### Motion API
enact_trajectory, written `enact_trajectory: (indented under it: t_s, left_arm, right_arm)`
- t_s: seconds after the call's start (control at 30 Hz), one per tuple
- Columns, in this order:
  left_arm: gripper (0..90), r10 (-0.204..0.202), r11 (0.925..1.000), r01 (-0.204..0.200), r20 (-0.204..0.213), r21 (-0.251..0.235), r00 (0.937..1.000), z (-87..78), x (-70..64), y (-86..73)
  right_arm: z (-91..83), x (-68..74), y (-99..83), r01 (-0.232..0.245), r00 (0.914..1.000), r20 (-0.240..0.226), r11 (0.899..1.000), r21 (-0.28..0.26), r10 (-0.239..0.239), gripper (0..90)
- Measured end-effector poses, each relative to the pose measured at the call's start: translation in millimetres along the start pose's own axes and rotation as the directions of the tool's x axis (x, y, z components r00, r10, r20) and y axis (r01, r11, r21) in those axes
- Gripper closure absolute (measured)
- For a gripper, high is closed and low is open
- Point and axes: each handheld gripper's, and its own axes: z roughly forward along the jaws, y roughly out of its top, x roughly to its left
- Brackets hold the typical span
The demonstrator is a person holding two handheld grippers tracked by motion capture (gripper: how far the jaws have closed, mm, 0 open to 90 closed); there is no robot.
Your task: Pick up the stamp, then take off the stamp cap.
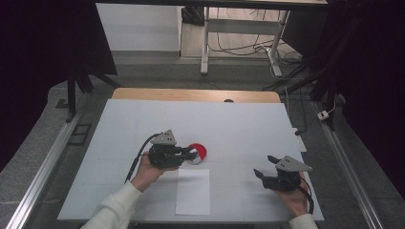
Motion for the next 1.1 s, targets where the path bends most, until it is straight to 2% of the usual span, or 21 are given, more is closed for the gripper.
enact_trajectory:
  t_s: [0.47, 0.6, 0.73, 0.87, 1.1]
  left_arm:
    - [75.6, -0.008, 0.9999, 0.008, -0.006, -0.011, 1.0000, 0.4, 0.8, 1.7]
    - [75.6, -0.014, 0.9998, 0.014, -0.006, -0.011, 0.9999, 2.7, 1.0, 1.9]
    - [75.6, -0.014, 0.9999, 0.014, -0.006, -0.008, 0.9999, 3.3, 0.9, 1.9]
    - [75.6, -0.015, 0.9998, 0.015, -0.006, -0.011, 0.9999, 2.8, 0.9, 1.6]
    - [75.6, -0.024, 0.9997, 0.023, -0.011, -0.012, 0.9997, 2.1, 2.1, -0.4]
  right_arm:
    - [0.8, 1.3, 1.1, 0.008, 1.0000, 0.005, 1.000, -0.005, -0.008, 24.3]
    - [1.6, 1.7, 2.2, -0.008, 0.9999, -0.006, 1.000, -0.015, 0.008, 24.5]
    - [3.4, 1.9, 3.3, -0.045, 0.9988, -0.020, 0.999, -0.028, 0.045, 25.3]
    - [5.8, 5.4, 6.7, -0.042, 0.9991, -0.001, 0.999, -0.030, 0.042, 25.4]
    - [12.5, 10.8, 17.6, -0.051, 0.9987, 0.002, 0.998, -0.030, 0.051, 26.5]
